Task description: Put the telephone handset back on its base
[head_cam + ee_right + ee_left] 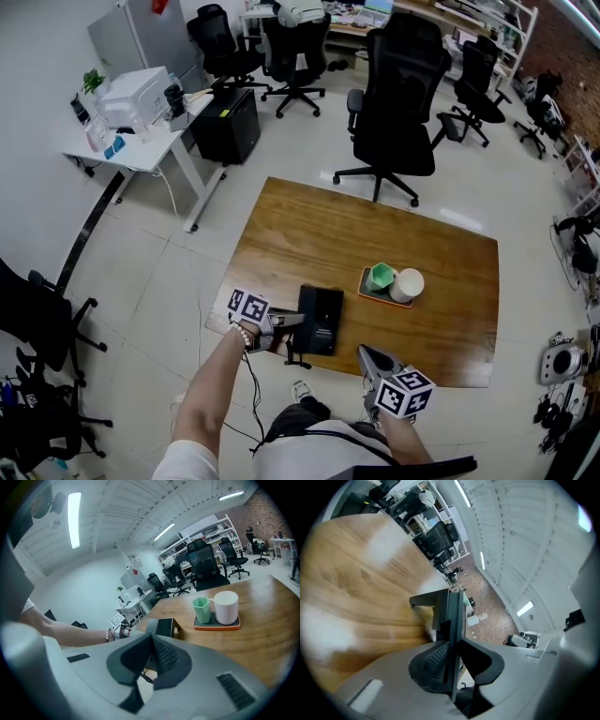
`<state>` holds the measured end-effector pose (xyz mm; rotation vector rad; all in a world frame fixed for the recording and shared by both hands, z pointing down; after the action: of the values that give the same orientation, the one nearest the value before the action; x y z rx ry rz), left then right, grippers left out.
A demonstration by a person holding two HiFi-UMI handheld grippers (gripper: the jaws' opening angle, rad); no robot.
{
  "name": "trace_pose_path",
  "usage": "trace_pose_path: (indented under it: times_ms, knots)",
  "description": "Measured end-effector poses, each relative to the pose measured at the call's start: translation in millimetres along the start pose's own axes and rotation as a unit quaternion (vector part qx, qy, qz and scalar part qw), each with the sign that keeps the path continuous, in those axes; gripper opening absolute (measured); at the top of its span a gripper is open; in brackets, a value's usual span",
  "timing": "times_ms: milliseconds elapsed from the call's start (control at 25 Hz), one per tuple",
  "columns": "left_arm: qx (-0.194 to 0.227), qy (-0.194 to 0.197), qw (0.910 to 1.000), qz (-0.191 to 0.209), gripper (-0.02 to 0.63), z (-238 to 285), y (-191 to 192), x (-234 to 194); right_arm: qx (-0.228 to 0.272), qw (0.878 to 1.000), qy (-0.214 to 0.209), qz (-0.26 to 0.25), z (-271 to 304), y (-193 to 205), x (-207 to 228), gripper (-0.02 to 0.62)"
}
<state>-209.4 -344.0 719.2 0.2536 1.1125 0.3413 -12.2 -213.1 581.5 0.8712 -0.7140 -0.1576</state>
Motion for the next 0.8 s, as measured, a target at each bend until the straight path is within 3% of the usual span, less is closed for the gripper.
trace_pose_path:
  times_ms: [320, 440, 520, 680, 800]
  knots:
    - [0.037, 0.044, 0.9981, -0.021, 0.083, 0.9, 0.4, -3.9, 0.002, 1.0, 0.019, 0.013, -25.7, 8.3, 14.5, 0.011]
    - [0.037, 0.044, 0.9981, -0.023, 0.092, 2.0, -0.4, -7.1, 0.003, 0.999, 0.025, 0.02, -30.3, 13.1, 18.4, 0.011]
    - [0.033, 0.025, 0.9989, -0.019, 0.103, -0.5, 1.2, -10.7, 0.001, 0.999, 0.026, 0.023, -31.7, 16.2, 19.2, 0.011]
    - [0.035, -0.049, 0.9981, -0.011, 0.259, -4.0, 3.2, -22.1, -0.009, 1.0, 0.018, 0.02, -32.1, 18.2, 20.2, 0.011]
    - [0.054, -0.125, 0.9904, 0.024, 0.264, -8.8, 3.1, -16.7, -0.015, 1.0, 0.004, 0.011, -33.1, 16.6, 20.8, 0.011]
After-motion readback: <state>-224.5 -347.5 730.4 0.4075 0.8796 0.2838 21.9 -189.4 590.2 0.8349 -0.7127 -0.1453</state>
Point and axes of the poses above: the fingertips, and each gripper's own axes: z forward along the fingers, x to its right, y out of its underside, the point moved 5 cm from there along -z, backward along the fingers, and after that the axes turned 6 degrees about -y, right-handed, at the moved point
